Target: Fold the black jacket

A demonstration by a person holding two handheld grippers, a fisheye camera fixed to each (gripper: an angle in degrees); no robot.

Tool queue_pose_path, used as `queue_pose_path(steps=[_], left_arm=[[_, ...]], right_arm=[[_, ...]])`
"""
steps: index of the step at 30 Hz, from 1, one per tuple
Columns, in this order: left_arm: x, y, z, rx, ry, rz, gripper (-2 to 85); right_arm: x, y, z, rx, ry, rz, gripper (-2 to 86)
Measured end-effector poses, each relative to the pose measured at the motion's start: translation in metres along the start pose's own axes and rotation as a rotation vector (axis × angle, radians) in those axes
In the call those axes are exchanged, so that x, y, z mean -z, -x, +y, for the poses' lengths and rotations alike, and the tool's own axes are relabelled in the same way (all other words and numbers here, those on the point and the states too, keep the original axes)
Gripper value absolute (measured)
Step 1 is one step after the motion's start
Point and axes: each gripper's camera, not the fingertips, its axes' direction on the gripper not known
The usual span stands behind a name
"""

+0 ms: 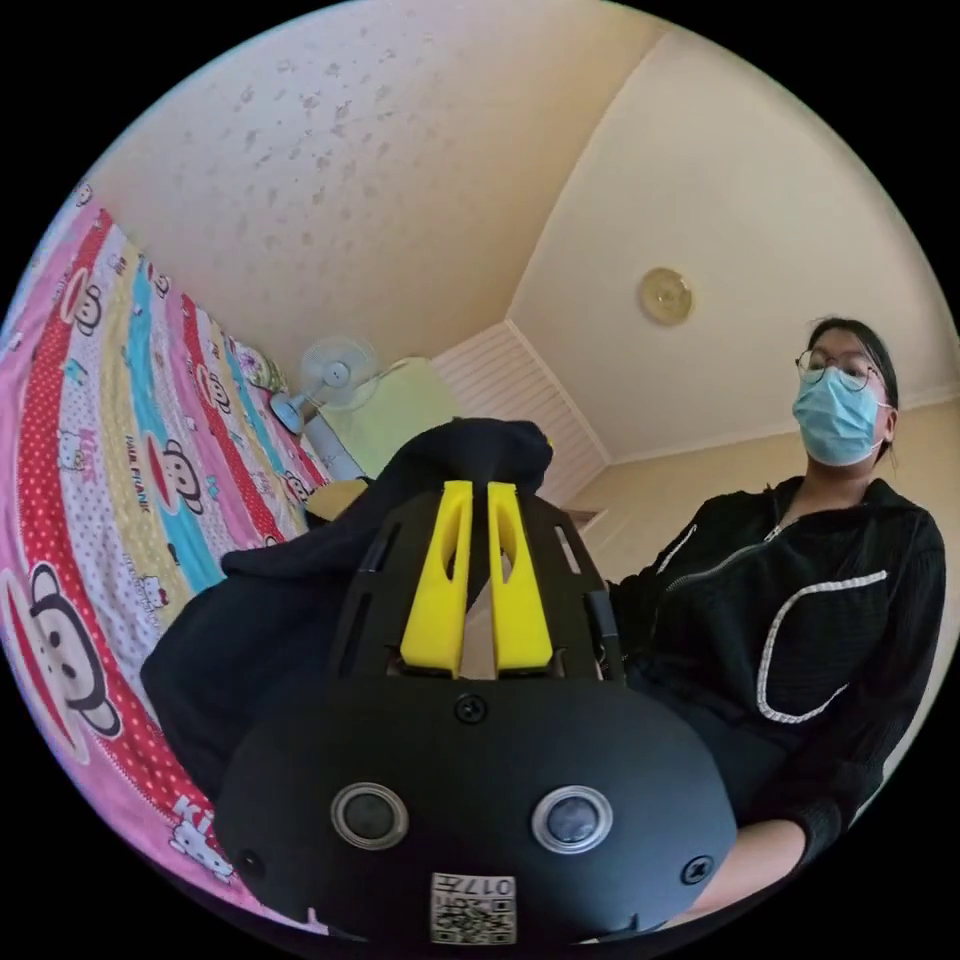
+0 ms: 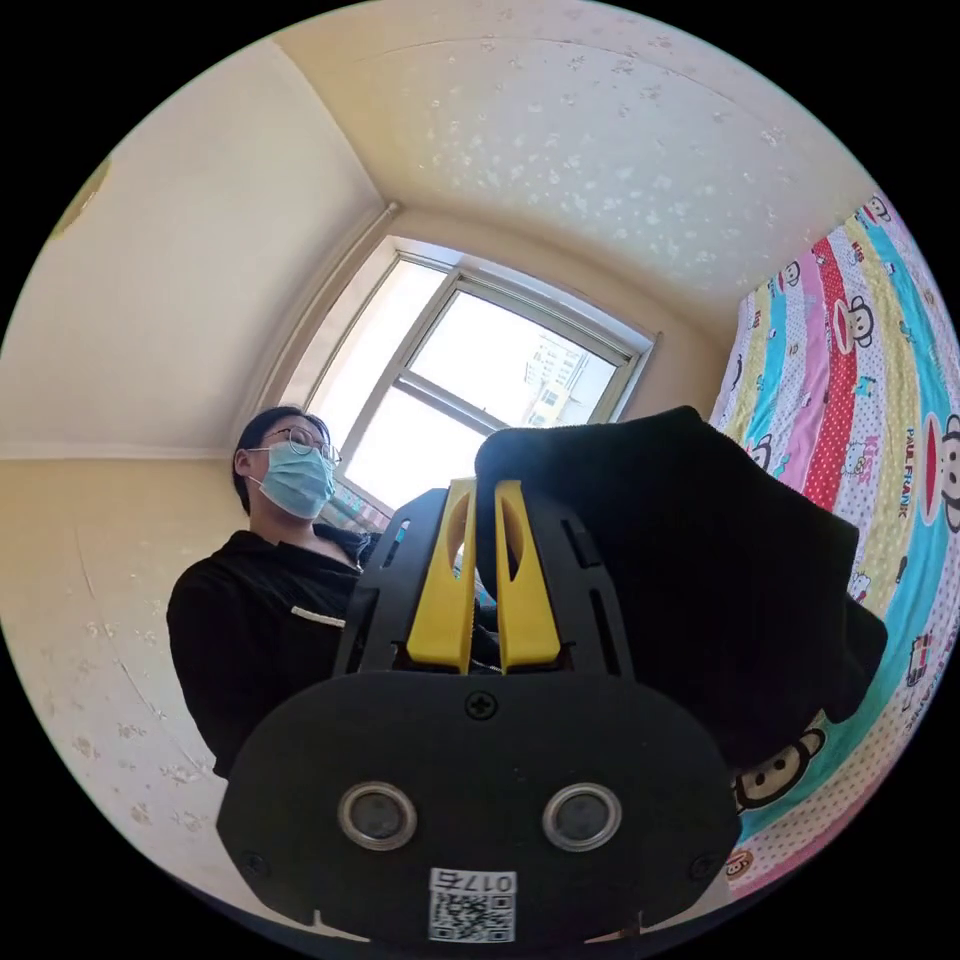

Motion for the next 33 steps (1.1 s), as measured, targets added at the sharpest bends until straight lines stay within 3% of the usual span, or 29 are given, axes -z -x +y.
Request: queue_pose_path(steps=[3, 7, 10, 12, 16, 21, 24, 29, 33], left_arm=[[0.093, 0.005, 0.009, 0.057, -0.079, -0.264, 4.2], [0.169, -0.011, 0.015, 0.056, 0.003, -0.524, 11.0], [0.239, -0.047, 0.026, -0.025, -0.190, -0.621, 13.1], [0.286, -0.073, 0.037, -0.107, -0.369, -0.595, 13.3], [0.277, -0.084, 0.025, -0.277, -0.342, -0.349, 11.2], [0.115, -0.038, -0.019, -0.365, -0.089, 0.131, 16.6], [0.020, 0.001, -0.040, -0.302, 0.047, 0.278, 21.7], [-0.030, 0.017, -0.070, -0.416, 0.077, 0.192, 24.3], [0.019, 0.034, -0.074, -0.455, -0.091, 0.044, 25.4]], right_arm=[[0.019, 0.019, 0.002, 0.042, -0.037, 0.002, 2.5], [0.030, 0.045, -0.007, 0.127, -0.046, -0.008, 2.4], [0.025, 0.069, -0.029, 0.174, -0.025, -0.024, 2.4], [0.016, 0.088, -0.046, 0.199, 0.005, -0.031, 2.3], [-0.039, 0.160, -0.085, 0.344, 0.221, 0.012, 2.1], [-0.099, 0.239, -0.111, 0.505, 0.367, 0.018, 2.0], [-0.116, 0.271, -0.118, 0.567, 0.387, -0.014, 2.1], [-0.121, 0.302, -0.114, 0.623, 0.392, -0.001, 2.2], [-0.114, 0.311, -0.108, 0.635, 0.357, -0.012, 2.3]])
